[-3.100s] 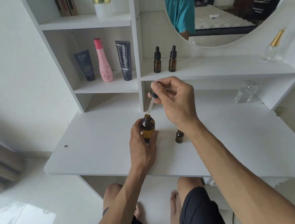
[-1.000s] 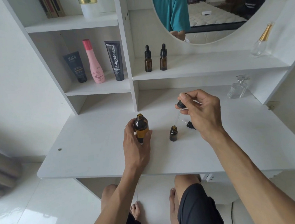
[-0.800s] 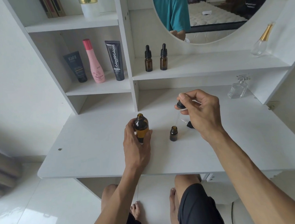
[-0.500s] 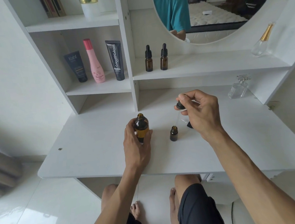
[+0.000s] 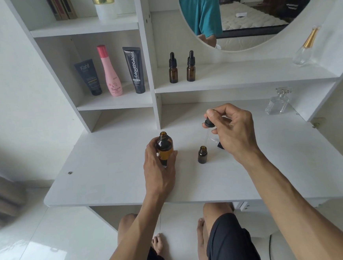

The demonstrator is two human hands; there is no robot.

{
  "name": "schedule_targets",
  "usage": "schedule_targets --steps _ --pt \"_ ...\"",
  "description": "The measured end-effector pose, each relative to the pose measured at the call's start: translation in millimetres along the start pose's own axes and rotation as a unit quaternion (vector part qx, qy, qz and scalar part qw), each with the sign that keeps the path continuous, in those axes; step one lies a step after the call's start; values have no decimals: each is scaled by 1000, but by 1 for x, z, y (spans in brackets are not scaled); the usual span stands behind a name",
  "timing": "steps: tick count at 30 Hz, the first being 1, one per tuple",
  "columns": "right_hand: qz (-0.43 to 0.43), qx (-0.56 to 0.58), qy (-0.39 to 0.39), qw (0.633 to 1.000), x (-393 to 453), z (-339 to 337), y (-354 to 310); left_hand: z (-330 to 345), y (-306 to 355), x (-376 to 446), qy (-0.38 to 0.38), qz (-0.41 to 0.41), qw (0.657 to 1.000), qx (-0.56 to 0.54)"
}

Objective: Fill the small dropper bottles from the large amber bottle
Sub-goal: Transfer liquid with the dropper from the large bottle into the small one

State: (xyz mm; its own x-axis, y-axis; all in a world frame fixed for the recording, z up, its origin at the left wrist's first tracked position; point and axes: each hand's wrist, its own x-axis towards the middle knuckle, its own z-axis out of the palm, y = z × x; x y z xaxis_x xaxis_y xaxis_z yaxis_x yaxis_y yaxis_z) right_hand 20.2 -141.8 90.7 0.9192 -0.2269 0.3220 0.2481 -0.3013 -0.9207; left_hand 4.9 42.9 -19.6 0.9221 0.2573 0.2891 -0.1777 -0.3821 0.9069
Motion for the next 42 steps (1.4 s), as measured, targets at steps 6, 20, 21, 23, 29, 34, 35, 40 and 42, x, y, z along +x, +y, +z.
schedule_targets --steps 6,20,21,23,29,34,35,40,42 --pt "-3 -8 -3 1000 -1 0 -1 0 -1 0 -1 -2 1000 6" --pt "4 -3 -2 1000 -4 0 -3 2 -3 1 -3 -8 1000 7" --pt "3 -2 -2 1000 -4 0 -3 2 -3 1 -2 -8 1000 6" --pt "1 2 -2 1000 -4 0 -3 2 -3 1 -2 -7 1000 5" --pt "-6 13 -7 1000 -5 -2 -5 1 -2 0 1 -4 1000 7" --pt "-45 69 -3 997 -4 2 -20 1 -1 0 6 2 1000 1" --pt "-47 90 -2 995 -3 6 -24 1 -1 0 6 4 1000 -1" --pt "-45 177 -13 983 4 31 -44 1 -1 0 5 8 1000 -5" --pt "-49 195 -25 979 7 41 -51 1 -1 0 4 10 1000 -7"
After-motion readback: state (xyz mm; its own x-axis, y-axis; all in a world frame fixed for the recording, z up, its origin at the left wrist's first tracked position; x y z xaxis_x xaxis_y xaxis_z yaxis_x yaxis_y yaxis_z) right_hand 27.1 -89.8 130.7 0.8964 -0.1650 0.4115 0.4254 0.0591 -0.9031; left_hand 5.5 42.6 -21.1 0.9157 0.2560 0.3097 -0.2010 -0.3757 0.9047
